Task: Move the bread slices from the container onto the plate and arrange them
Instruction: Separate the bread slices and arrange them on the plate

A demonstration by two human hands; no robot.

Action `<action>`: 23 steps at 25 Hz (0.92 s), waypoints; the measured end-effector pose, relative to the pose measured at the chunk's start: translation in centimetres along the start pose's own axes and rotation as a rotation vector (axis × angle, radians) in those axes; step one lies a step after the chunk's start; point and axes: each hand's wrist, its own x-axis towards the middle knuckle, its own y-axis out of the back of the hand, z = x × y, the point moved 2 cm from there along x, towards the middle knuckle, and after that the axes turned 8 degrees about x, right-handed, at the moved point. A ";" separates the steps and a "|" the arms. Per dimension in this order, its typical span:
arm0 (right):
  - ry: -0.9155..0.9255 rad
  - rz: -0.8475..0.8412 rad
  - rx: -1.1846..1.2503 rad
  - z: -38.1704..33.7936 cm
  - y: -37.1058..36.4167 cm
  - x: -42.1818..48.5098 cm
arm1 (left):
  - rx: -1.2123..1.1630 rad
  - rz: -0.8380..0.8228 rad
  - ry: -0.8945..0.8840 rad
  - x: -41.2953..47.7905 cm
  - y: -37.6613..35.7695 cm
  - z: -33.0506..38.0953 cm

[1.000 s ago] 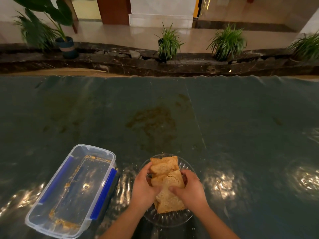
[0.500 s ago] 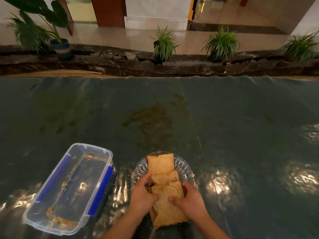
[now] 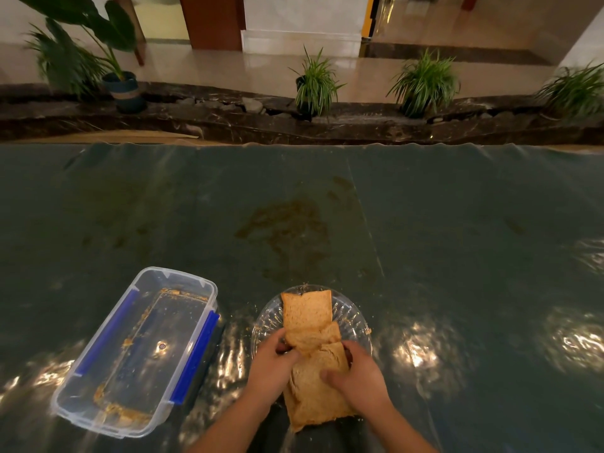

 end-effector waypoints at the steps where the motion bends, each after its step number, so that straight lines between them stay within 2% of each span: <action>1: 0.008 -0.005 0.032 -0.1 0.0 -0.1 | 0.001 -0.002 -0.004 0.0 0.0 0.2; 3: 0.011 -0.009 0.075 0.1 0.0 -0.2 | -0.001 0.001 0.009 0.0 0.2 0.2; 8: -0.034 -0.001 -0.004 0.2 0.4 0.0 | 0.016 -0.012 0.050 -0.2 0.3 0.2; 11: -0.002 0.048 -0.043 -0.9 0.4 1.3 | -0.036 -0.001 0.066 0.1 0.2 0.9; 15: 0.045 0.026 -0.013 -1.4 -0.3 2.4 | -0.099 0.011 0.089 0.4 0.4 1.3; 19: 0.028 0.022 -0.008 -1.2 0.1 2.3 | -0.116 0.027 0.068 0.3 0.8 1.4; 23: 0.087 0.051 -0.008 -0.6 0.5 0.8 | -0.068 0.062 -0.007 -0.4 0.6 1.1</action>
